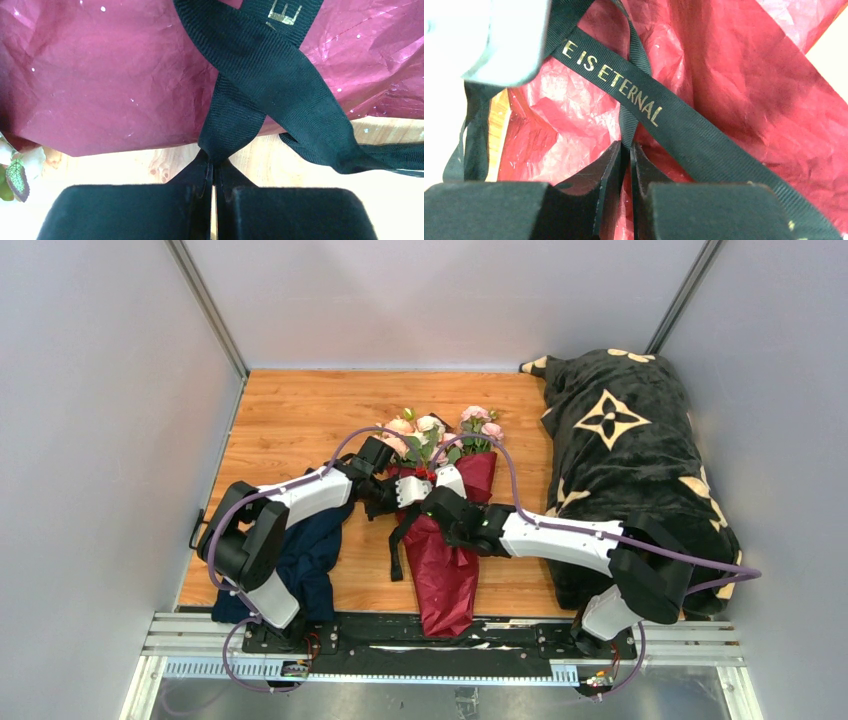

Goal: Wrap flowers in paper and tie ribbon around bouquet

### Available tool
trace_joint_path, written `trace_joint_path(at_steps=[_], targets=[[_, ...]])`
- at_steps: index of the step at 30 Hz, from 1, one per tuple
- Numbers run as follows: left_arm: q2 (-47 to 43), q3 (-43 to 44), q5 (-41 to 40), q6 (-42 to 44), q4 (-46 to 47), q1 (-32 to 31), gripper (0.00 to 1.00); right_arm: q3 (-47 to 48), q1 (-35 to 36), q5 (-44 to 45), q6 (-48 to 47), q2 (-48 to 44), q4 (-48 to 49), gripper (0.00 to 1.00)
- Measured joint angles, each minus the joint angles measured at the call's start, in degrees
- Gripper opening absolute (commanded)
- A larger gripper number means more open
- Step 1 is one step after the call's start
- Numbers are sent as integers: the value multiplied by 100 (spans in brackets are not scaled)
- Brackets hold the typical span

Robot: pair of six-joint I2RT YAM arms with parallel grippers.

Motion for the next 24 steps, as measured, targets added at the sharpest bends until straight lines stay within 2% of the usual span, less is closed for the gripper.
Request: trace_joint_path(at_steps=[3,5,9,14,15,19,24], targets=[[0,2,0,-31,-15,0,0,9,96,125,13,0,-57,30],[0,0,0,-39,-35,0,0,11,98,190,28,7,-116,33],[0,2,0,-42,-87,0,0,15,101,302,31,79,-179,25],[0,2,0,-39,-170,0,0,17,118,452,-17,140,-232,7],[0,2,0,-39,-175,0,0,17,125,487,-26,140,-232,7],[0,2,-7,-42,-179,0,0,15,138,538,-31,122,-234,24],[0,7,-9,-42,-210,0,0,-20,136,466,68,92,-229,35]])
